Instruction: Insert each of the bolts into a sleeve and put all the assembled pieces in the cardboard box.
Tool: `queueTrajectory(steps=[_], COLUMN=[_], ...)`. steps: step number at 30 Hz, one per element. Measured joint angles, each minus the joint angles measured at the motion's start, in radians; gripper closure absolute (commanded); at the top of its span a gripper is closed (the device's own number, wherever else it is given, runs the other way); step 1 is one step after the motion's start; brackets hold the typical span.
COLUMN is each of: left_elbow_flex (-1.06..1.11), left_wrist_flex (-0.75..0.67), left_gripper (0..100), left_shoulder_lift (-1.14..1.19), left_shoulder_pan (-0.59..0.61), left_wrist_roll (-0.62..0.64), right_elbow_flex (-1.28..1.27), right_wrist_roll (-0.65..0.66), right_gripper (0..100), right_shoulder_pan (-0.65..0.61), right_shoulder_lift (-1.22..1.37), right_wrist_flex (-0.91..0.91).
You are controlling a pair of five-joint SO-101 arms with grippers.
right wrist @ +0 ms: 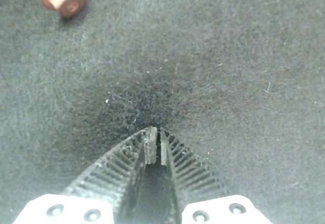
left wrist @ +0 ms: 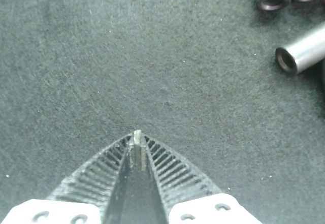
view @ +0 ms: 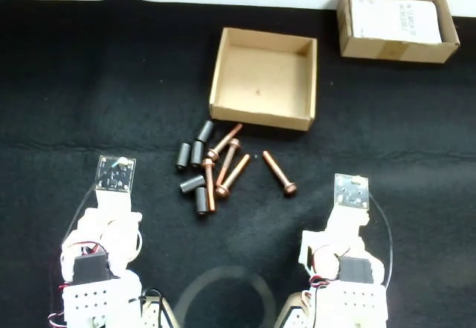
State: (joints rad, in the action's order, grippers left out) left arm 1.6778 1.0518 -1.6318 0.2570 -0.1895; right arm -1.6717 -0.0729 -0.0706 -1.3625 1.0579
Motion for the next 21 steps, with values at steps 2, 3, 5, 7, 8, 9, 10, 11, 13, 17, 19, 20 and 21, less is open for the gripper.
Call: queueTrajectory(steps=[2,3,5,7,8,9,10,11,13,17,19,20,21], left_elbow_flex=[0.000,0.000,0.000,0.000,0.000,0.000,0.000,0.000,0.000,-0.009,-0.046,-0.078,-0.115], left_wrist_flex=[0.000,0.000,0.000,0.000,-0.005,-0.017,-0.028,-0.041,-0.066,-0.094,-0.094,-0.094,-0.084], left_gripper=[99,99,99,99,99,99,99,99,99,99,99,99,99], left_shoulder_lift=[0.000,0.000,0.000,0.000,0.000,0.000,0.000,0.000,0.000,0.000,0.000,0.000,0.000], left_shoulder_pan=[0.000,0.000,0.000,0.000,0.000,0.000,0.000,0.000,0.000,0.000,0.000,0.000,0.000], left_wrist_roll=[0.000,0.000,0.000,0.000,0.000,0.000,0.000,0.000,0.000,0.000,0.000,0.000,0.000], right_elbow_flex=[0.000,0.000,0.000,0.000,0.000,0.000,0.000,0.000,0.009,0.078,0.138,0.166,0.196], right_wrist_roll=[0.000,0.000,0.000,0.000,0.000,0.000,0.000,0.000,0.000,0.000,0.000,0.000,0.000], right_gripper=[99.2,99.2,99.2,99.2,99.2,99.2,99.2,99.2,99.2,99.2,99.0,99.0,99.0], right_shoulder_pan=[0.000,0.000,0.000,0.000,0.000,0.000,0.000,0.000,0.000,-0.006,-0.009,-0.008,-0.008], right_shoulder_lift=[0.000,0.000,0.000,0.000,0.000,0.000,0.000,0.000,0.000,0.002,0.002,0.002,0.002], right_wrist_flex=[0.000,0.000,0.000,0.000,0.000,0.000,0.000,0.000,0.002,0.005,0.003,0.003,0.003])
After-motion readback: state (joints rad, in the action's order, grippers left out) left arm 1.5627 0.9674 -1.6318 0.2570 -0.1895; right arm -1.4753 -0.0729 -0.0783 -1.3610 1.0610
